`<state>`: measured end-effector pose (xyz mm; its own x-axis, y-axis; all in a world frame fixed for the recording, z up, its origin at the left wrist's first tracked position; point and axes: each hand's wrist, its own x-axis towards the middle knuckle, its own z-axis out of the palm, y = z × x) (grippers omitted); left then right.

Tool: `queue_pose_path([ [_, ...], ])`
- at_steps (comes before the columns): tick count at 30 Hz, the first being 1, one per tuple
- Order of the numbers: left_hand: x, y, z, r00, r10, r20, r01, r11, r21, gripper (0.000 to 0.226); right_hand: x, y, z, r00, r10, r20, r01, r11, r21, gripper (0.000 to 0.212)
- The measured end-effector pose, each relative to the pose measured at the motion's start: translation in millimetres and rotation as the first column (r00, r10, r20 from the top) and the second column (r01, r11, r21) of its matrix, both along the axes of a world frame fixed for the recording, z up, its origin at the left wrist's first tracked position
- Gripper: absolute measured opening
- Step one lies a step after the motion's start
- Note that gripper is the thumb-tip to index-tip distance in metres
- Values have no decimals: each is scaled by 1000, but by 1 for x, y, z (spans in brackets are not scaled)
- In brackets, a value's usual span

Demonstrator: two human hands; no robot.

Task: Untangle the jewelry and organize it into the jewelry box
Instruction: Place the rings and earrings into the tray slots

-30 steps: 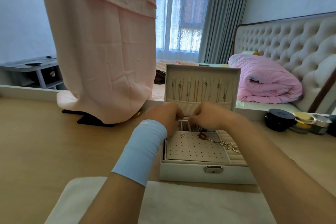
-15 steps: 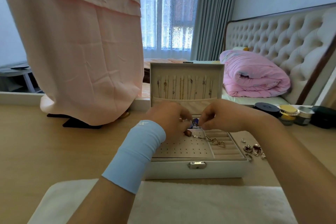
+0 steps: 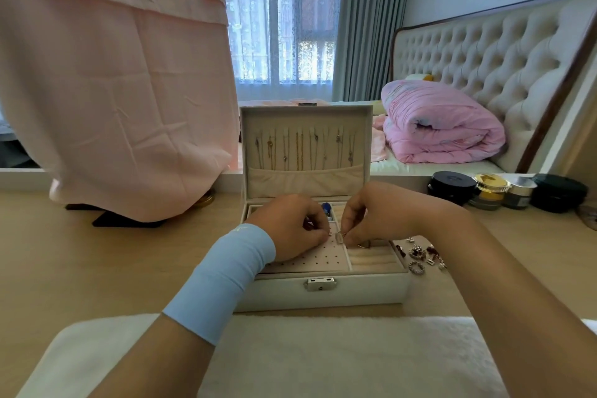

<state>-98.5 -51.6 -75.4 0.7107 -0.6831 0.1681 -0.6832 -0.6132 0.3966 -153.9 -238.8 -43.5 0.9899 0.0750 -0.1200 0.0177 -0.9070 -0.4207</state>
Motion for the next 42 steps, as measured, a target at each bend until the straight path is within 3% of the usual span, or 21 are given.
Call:
queue_pose_path([
  [4, -1, 4, 2, 997, 22, -80, -32, 992, -124, 4, -2, -2, 3, 995, 3, 100, -15, 992, 126, 4],
  [8, -1, 7, 6, 986, 18, -166, -60, 965, -253, 2, -6, -2, 6, 996, -27, 90, -4, 946, 323, 5],
  [11, -4, 9, 10, 973, -23, -230, -54, 945, -324, 2, -7, -1, 6, 994, -39, 97, 0, 927, 375, 6],
  [15, -6, 8, 10, 963, -22, -269, -82, 925, -371, 2, -5, 0, 6, 986, -54, 157, -10, 925, 381, 6],
  [22, -3, 4, 7, 938, 5, -346, -125, 937, -325, 8, -3, 2, 3, 972, -16, 234, -53, 956, 290, 6],
  [26, -3, 6, 7, 936, 17, -351, -146, 927, -346, 14, -2, 2, 3, 984, 14, 177, -73, 941, 330, 15],
  [32, -3, 4, 11, 927, 3, -376, -189, 868, -460, 12, -3, 5, 4, 984, 31, 173, -79, 957, 280, 8],
  [35, -2, 8, 13, 940, 23, -340, -155, 918, -364, 10, -2, 3, 5, 988, 19, 153, -68, 945, 320, 7],
  [39, -4, 14, 21, 958, 36, -284, -34, 999, 11, 8, -1, -3, 8, 970, -81, 228, -31, 892, 450, 6],
  [42, -4, 16, 25, 953, 27, -302, -6, 998, 70, 13, -3, 1, 9, 972, -110, 208, -24, 833, 553, 6],
])
